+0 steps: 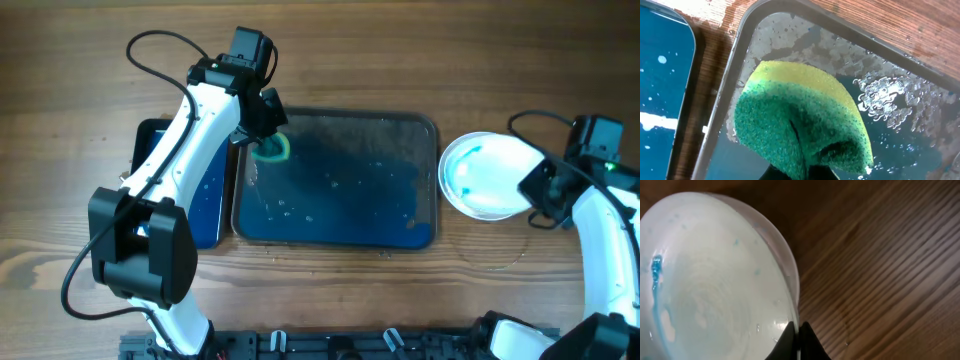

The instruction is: Clean dirty plates on tray and stack at the side

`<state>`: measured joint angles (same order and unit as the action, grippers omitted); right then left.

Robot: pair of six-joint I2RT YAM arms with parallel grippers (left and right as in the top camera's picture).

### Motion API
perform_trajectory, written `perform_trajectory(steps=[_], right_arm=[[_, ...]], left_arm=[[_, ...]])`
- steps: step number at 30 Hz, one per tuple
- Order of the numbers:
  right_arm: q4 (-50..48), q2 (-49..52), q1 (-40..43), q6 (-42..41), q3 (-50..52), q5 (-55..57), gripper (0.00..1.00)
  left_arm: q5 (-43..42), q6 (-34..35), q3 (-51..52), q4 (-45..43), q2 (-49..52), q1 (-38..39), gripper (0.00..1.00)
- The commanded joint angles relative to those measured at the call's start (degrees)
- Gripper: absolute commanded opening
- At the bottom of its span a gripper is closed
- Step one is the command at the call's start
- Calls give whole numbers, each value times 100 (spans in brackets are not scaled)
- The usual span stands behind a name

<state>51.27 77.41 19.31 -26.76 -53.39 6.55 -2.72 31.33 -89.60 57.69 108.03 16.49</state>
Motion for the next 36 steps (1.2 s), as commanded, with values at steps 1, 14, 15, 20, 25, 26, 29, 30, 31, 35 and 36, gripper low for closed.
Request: perform_trajectory(steps=[1,14,15,20,25,26,29,30,31,35,36], right_arm=[[-258,-35,11,-22,437,197,15],[-122,-44,-717,1322,-879,-2461,99],[-122,-42,-802,1322,-876,-2441,99],[-133,-42,-1211,1327,-876,-2424,99],[-83,-44,-1239,1624,-881,-2446,100],[-61,-59,-1239,1873,-966,-2490,100],[269,-127,-1239,2100,-1484,-2476,100],[426,-157,-1239,2170,-1696,-2468,100],[688,-219,-1239,2247,-2006,-2463,100],[1593,-734,-1239,2378,-2868,-2465,100],[1735,-914,-1239,2376,-3001,-2465,100]], left_arm=[[85,-573,-7,175,-48,-111,4],[776,-1941,516,988,-404,-2120,4],[774,-1941,715,841,-404,-2208,4],[772,-2192,1762,-299,-404,-2391,12],[741,-2142,1784,-457,-413,-2389,84],[503,-2124,1711,-385,-428,-2391,100],[-507,-2124,1261,90,-664,-2385,100],[-710,-2124,1134,186,-791,-2374,100],[-1027,-2122,933,308,-1047,-2352,100],[-1628,-2131,728,321,-2236,-2216,100],[-1552,-2135,728,321,-2411,-2205,100]])
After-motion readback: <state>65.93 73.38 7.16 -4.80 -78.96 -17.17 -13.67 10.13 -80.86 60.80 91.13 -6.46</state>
